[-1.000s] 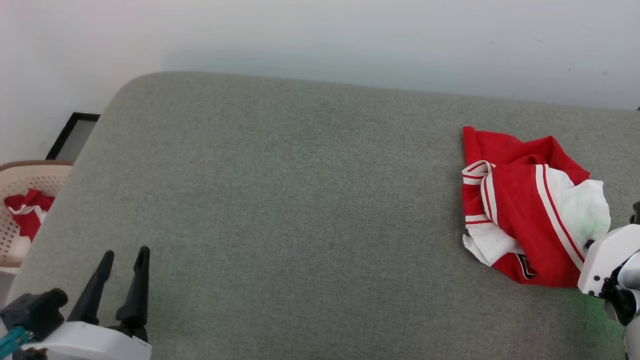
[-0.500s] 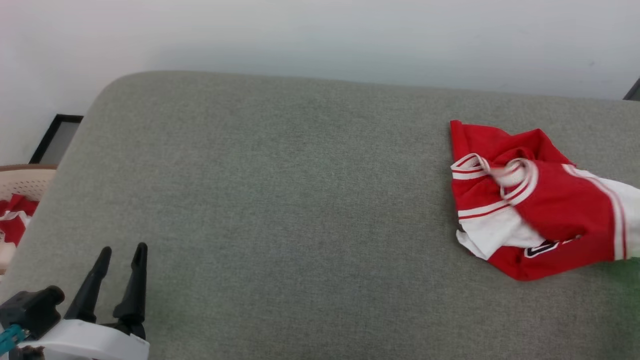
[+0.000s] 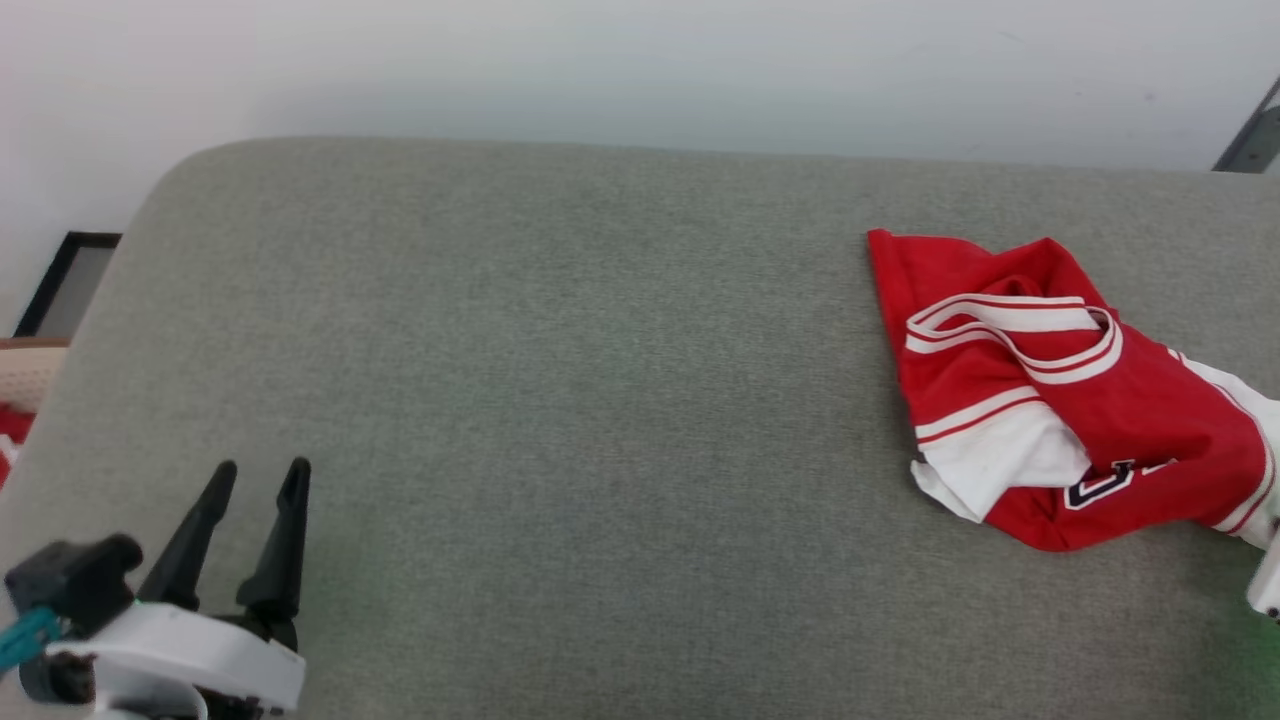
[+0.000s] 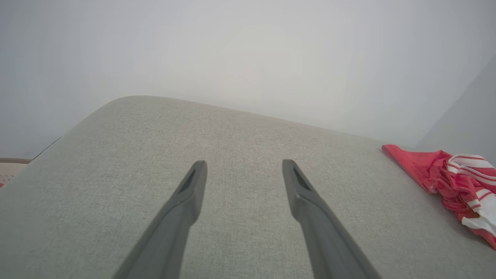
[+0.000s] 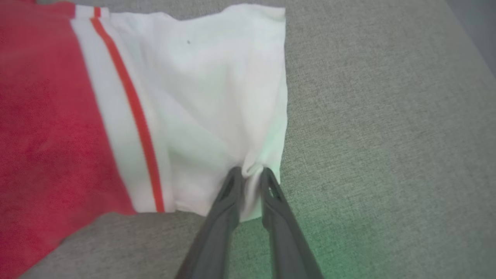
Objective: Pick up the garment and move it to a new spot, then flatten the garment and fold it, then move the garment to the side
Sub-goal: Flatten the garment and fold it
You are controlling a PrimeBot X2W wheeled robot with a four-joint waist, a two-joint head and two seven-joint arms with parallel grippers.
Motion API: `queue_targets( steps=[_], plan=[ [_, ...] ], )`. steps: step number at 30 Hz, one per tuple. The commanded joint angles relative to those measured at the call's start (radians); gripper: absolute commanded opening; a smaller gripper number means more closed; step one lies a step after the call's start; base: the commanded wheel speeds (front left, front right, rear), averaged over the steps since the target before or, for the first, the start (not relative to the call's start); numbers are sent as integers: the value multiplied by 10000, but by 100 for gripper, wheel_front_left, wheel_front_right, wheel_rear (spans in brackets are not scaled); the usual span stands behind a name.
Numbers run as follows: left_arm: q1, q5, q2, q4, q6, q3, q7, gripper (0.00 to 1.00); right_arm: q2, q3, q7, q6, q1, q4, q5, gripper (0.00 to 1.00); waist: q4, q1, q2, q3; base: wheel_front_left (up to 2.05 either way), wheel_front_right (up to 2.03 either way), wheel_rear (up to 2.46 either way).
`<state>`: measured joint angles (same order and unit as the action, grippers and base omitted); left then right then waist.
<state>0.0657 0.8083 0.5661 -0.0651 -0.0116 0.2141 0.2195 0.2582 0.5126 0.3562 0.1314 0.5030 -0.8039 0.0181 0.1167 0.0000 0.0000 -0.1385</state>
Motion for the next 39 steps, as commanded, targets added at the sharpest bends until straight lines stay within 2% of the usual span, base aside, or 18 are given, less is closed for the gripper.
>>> queue_targets(
  steps=[1,6,11,19,23,28,39],
  plan=[
    [150,-59,25,52,26,29,-61,100,-129,-27,-32,-14,10,-28,36,100,-102,0,0,7,0,0,0],
    [640,-196,330,431,0,255,-722,100,-404,-386,-283,-14,240,466,-151,100,-452,0,0,40,0,0,0],
    [1407,-166,572,969,64,671,-1866,100,-788,-985,-739,-14,171,1313,-480,100,-884,0,0,78,0,0,0],
    [2928,-146,861,1491,282,1496,-3968,100,-1310,-2256,-2118,-15,-436,3185,-1186,100,-1744,0,0,-3,0,0,0],
    [3716,-94,757,1454,477,1969,-4889,100,-1571,-2829,-2886,-15,-858,4002,-1464,100,-2149,0,0,-80,0,0,0],
    [4653,204,367,1193,607,2556,-6062,100,-1798,-3240,-3477,-15,-1252,4658,-1627,100,-2589,0,0,-193,0,0,0],
    [5746,1181,-665,128,862,3296,-7625,100,-2066,-3845,-4008,-15,-1430,5097,-1857,100,-3523,0,0,-668,0,0,0]
  ],
)
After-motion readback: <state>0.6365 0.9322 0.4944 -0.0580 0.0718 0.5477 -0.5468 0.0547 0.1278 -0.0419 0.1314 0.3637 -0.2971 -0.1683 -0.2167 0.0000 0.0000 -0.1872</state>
